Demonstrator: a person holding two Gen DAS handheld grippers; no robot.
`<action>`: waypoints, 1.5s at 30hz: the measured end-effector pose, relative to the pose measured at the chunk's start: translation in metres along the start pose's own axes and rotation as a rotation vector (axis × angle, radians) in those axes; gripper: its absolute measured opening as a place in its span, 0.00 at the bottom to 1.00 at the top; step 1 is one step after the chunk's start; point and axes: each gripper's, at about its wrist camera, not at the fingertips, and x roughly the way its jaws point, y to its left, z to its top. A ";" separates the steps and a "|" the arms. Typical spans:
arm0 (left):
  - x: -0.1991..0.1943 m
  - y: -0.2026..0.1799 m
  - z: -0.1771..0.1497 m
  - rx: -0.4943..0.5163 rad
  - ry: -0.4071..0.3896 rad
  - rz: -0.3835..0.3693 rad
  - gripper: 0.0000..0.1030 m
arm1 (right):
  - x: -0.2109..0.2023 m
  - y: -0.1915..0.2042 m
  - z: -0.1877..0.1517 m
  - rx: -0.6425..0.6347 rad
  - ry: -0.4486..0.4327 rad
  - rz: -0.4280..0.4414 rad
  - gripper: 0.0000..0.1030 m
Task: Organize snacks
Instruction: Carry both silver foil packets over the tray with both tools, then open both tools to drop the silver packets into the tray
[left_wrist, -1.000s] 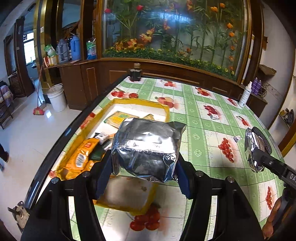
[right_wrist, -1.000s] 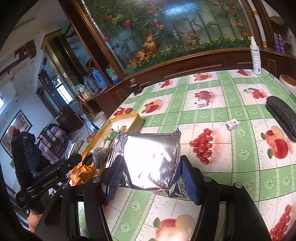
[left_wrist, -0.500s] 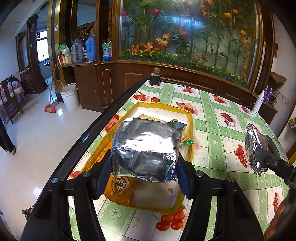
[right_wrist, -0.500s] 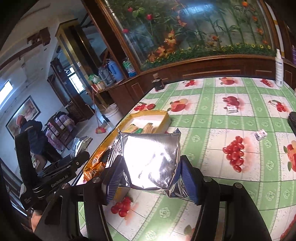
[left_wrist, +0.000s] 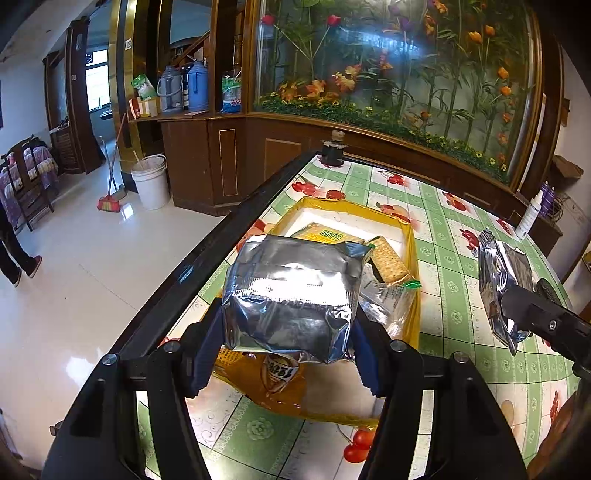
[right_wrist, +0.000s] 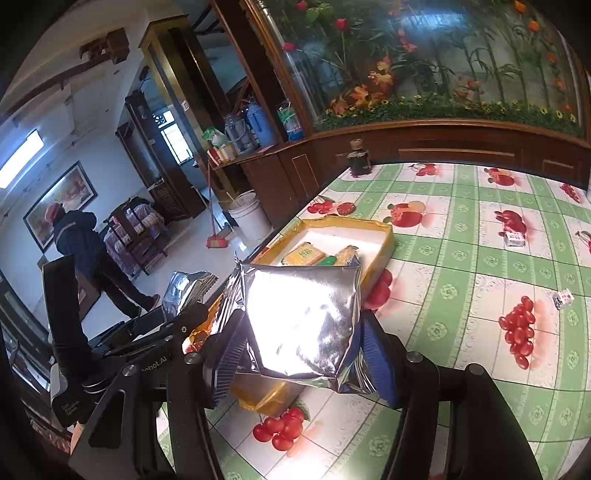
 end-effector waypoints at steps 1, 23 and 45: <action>0.002 0.002 0.000 -0.003 0.003 0.002 0.60 | 0.003 0.001 0.001 -0.002 0.003 0.001 0.60; 0.029 0.010 -0.001 -0.024 0.057 0.000 0.60 | 0.055 0.003 0.014 -0.009 0.061 0.010 0.60; 0.065 0.001 0.002 -0.003 0.119 0.015 0.75 | 0.117 -0.004 0.022 -0.029 0.132 -0.031 0.62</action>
